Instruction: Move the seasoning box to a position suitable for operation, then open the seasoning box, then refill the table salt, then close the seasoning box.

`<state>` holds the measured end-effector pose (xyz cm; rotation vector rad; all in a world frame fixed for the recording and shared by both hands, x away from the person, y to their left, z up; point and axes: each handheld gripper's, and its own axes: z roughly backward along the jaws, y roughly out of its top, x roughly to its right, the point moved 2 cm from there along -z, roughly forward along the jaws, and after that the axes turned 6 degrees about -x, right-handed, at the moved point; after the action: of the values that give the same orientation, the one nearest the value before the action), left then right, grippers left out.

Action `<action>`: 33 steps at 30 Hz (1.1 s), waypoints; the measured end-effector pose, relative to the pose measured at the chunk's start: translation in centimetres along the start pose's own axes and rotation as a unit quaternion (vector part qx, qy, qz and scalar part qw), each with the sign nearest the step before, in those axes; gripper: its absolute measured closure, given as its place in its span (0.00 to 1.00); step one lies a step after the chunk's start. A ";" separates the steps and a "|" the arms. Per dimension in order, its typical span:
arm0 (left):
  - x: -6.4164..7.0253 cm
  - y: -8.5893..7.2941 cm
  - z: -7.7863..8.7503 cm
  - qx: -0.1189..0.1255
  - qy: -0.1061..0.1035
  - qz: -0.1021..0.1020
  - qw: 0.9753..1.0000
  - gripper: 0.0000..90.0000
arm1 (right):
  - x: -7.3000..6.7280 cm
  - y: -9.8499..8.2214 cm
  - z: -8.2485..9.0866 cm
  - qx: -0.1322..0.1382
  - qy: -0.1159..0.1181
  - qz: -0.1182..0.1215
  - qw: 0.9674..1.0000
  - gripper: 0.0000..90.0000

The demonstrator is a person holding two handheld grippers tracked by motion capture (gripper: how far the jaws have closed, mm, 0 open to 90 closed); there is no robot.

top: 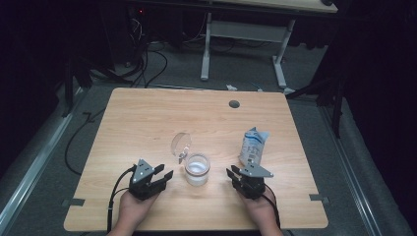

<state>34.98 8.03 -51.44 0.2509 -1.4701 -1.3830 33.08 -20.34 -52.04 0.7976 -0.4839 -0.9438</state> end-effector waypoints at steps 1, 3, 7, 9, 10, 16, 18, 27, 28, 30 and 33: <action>0.0 0.0 0.0 0.001 0.001 0.001 1.000 0.63 | 0.1 -0.1 0.1 -0.002 -0.001 -0.001 1.000 0.85; -0.2 0.3 0.0 0.005 0.002 0.003 1.000 0.64 | 0.2 -0.3 0.3 -0.001 -0.001 -0.003 1.000 0.88; -0.4 0.7 0.0 0.008 0.005 0.003 1.000 0.69 | 0.4 -0.4 0.6 0.000 -0.003 -0.001 1.000 0.99; -0.4 0.9 0.1 0.008 0.007 0.003 1.000 0.71 | 0.4 -0.4 0.6 -0.001 -0.001 0.000 1.000 1.00; -0.4 1.0 0.2 0.010 0.007 0.006 1.000 0.73 | 0.3 -0.4 0.5 -0.003 -0.003 0.004 1.000 1.00; -0.4 1.1 0.3 0.011 0.010 0.004 1.000 0.84 | 0.1 -0.6 0.2 -0.008 -0.002 0.011 1.000 1.00; -0.3 1.3 0.2 0.014 0.013 0.007 1.000 0.87 | 0.0 -0.7 0.2 -0.009 -0.002 0.012 1.000 1.00; 0.1 2.7 -0.6 0.027 0.018 0.003 0.999 0.95 | -0.8 -0.6 0.3 -0.013 0.001 0.023 1.000 1.00; 0.1 2.9 -0.7 0.029 0.019 0.003 0.999 0.96 | -0.9 -0.6 0.2 -0.013 0.002 0.025 1.000 1.00; 0.1 3.3 -1.1 0.032 0.021 0.006 0.999 0.97 | -1.0 -0.5 0.1 -0.012 0.006 0.026 1.000 1.00; 0.1 3.8 -1.4 0.036 0.024 0.012 0.999 0.98 | -1.3 -0.4 -0.2 -0.014 0.007 0.031 0.999 1.00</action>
<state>37.87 8.26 -48.59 0.3103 -1.4799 -1.2982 32.29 -19.30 -52.50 0.7596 -0.4793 -0.8856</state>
